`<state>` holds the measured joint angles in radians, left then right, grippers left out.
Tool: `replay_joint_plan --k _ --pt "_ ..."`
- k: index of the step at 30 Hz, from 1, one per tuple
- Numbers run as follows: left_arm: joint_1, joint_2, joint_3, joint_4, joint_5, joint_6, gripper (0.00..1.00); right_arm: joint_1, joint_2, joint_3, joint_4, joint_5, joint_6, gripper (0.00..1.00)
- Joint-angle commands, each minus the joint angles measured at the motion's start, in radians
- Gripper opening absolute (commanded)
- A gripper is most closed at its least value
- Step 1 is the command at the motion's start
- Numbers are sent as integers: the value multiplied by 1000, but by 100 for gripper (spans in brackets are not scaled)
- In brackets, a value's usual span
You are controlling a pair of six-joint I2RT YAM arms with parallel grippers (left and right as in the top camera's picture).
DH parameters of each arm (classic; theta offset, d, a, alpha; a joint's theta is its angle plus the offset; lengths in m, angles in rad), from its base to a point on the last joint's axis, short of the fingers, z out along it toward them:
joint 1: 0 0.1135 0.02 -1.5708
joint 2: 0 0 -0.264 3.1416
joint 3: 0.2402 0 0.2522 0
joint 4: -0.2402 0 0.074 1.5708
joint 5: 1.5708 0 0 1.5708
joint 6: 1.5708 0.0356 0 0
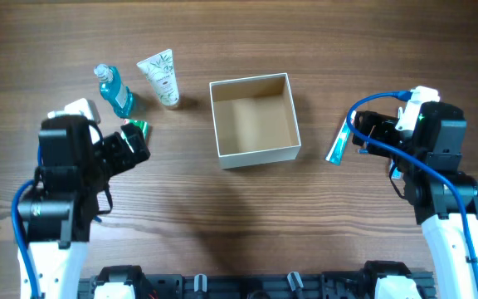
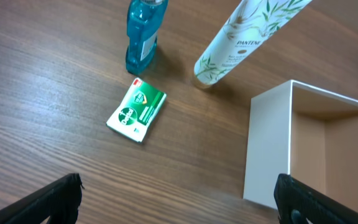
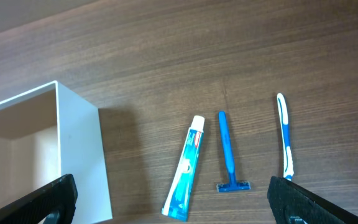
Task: Pack container
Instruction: 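Reach the left gripper to the white bamboo-print tube and grasp it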
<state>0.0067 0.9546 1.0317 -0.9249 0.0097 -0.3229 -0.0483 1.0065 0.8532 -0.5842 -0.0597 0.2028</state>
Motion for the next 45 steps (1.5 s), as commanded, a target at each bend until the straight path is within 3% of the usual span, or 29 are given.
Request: replay_joint_plan --k 1,9,16,26,31,45 --pt "4 24 47 -46 31 32 100 5 2 23 -18 7 -13 100" --pt "3 50 88 0 50 42 99 5 5 23 -82 57 -12 100" --pt "-19 321 342 -20 62 169 98 5 5 23 -82 60 18 100" --pt "-73 697 675 -34 102 509 100 5 6 23 -82 60 36 100" --pt "-73 766 689 -28 106 602 100 5 18 23 -82 60 36 100" --pt "-84 835 689 38 138 634 100 5 55 23 -71 60 36 100"
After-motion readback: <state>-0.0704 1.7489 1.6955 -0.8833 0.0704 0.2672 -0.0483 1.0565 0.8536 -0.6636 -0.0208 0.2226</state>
